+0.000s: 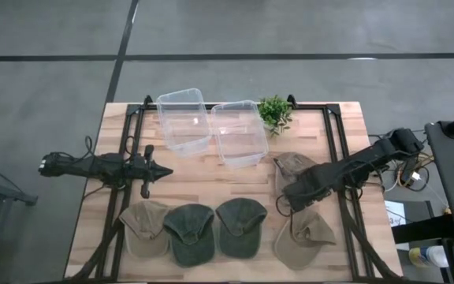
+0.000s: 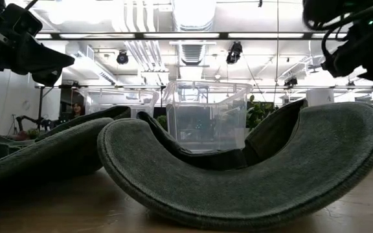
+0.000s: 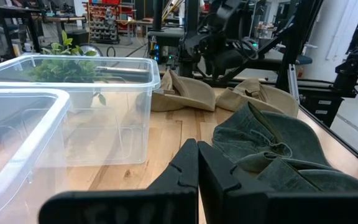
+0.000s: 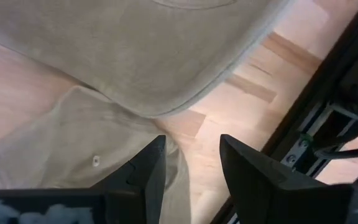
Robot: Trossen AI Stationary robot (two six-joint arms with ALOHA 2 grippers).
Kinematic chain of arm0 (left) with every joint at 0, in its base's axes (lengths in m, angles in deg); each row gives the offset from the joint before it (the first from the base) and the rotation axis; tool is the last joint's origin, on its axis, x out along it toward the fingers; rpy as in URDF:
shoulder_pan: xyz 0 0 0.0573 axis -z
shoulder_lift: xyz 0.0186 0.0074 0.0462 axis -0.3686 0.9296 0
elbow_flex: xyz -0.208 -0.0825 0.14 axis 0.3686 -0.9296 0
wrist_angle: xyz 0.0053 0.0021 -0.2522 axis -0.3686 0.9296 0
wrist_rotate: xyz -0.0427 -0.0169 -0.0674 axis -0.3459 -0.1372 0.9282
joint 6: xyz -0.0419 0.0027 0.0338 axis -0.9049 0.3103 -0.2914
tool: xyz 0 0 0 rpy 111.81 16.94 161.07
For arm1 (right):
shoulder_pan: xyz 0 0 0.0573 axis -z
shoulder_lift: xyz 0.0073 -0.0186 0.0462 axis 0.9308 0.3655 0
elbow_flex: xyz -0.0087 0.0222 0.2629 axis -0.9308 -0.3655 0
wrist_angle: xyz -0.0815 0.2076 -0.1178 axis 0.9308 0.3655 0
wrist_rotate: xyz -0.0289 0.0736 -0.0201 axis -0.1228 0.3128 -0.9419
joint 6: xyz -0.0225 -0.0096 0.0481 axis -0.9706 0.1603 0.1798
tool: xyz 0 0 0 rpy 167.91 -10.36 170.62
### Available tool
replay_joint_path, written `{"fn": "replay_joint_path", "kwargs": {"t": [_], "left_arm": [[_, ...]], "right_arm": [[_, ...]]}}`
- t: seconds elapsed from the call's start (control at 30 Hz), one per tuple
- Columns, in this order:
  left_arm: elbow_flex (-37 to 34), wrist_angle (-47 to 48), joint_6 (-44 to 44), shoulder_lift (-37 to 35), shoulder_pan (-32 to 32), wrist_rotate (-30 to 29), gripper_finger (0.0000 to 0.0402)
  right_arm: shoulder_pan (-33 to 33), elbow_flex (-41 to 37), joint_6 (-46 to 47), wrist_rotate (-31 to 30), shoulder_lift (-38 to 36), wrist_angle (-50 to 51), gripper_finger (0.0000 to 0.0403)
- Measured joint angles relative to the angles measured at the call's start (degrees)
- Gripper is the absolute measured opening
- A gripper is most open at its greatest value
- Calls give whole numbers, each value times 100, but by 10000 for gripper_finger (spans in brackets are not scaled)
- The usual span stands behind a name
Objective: Pick & Place hat
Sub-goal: Put the top brown cap into the right transparent bin
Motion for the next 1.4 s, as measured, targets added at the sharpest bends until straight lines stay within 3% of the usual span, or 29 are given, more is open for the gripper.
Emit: {"fn": "replay_joint_path", "kwargs": {"t": [0.1,0.33,0.6,0.83,1.13,1.27,1.4], "left_arm": [[0,-2,0,0,-2,0,0],[0,-2,0,0,-1,0,0],[0,-4,0,0,0,0,0],[0,-7,0,0,-2,0,0],[0,-9,0,0,0,0,0],[0,-9,1,0,-1,1,0],[0,-9,2,0,0,0,0]], "right_arm": [[-211,-96,482,-192,-201,-235,146],[-972,-881,1902,-1047,-584,-1887,146],[-1729,-1292,2929,-1439,-649,-1902,146],[-1825,-1467,3075,-2055,-665,-1941,146],[-1822,-1620,3045,-2317,-686,-1927,141],[-1822,-1692,3039,-2585,-686,-1927,116],[-1822,-1692,2885,-2701,-688,-1936,57]]}}
